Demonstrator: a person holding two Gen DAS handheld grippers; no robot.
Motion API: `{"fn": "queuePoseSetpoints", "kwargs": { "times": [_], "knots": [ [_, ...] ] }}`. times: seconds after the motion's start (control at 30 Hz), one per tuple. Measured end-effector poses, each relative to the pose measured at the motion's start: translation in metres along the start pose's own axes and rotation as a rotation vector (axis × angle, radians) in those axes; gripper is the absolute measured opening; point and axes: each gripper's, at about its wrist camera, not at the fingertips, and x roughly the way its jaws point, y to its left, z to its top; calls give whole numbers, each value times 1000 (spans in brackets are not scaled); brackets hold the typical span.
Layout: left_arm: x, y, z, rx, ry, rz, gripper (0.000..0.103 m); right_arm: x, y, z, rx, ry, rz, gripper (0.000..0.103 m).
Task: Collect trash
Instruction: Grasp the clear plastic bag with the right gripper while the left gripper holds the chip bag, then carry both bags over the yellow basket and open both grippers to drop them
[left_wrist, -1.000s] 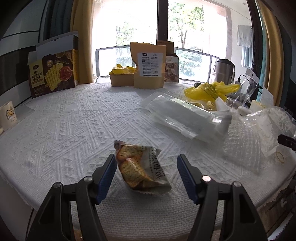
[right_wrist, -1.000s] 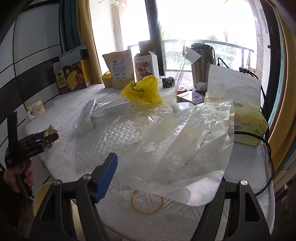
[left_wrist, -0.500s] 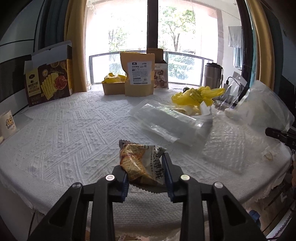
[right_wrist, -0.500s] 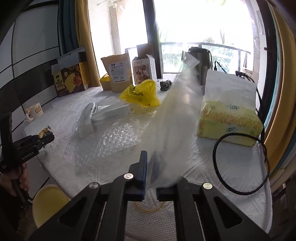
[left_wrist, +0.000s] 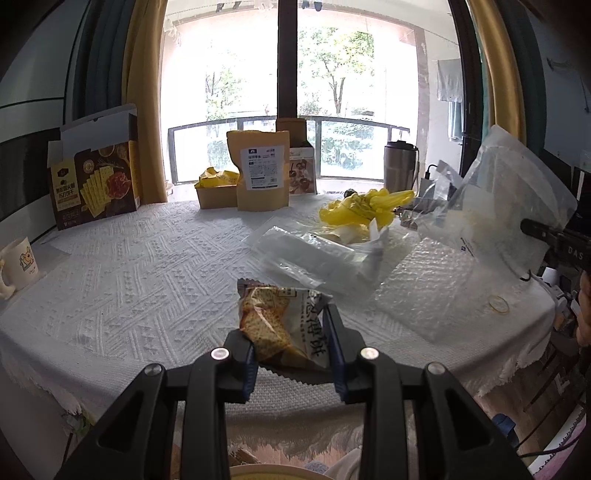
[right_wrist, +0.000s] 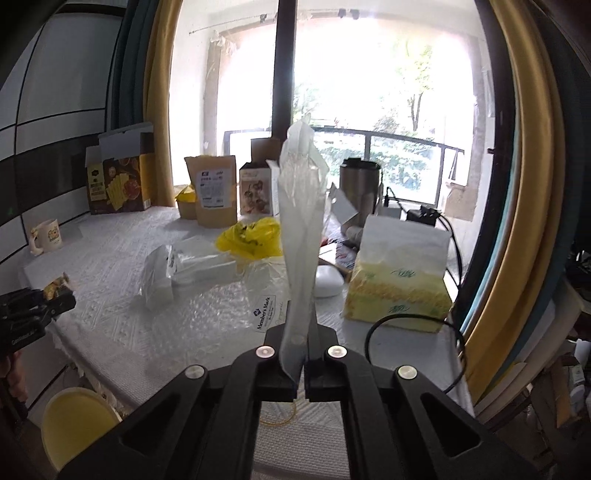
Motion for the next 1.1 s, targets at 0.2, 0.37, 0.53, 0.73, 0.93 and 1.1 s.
{"fn": "queuePoseSetpoints", "kwargs": {
  "times": [0.2,0.37,0.53,0.73,0.93,1.1],
  "knots": [
    [-19,-1,4,2,-29,-9,31,-21,-6,11,1,-55,-64,1],
    [-39,-5,6,21,-59,-13,31,-40,-17,23,5,-98,-98,1],
    [-55,-6,5,21,-81,-16,31,-62,-12,30,2,-132,-73,1],
    [-73,-7,-3,23,-98,-23,31,-82,4,30,-22,-150,-33,1],
    [-93,-7,-20,22,-104,-28,31,-95,29,22,-20,-155,64,1],
    [-104,1,-41,-4,-94,-20,31,-104,61,9,-59,-150,143,1]
  ]
}}
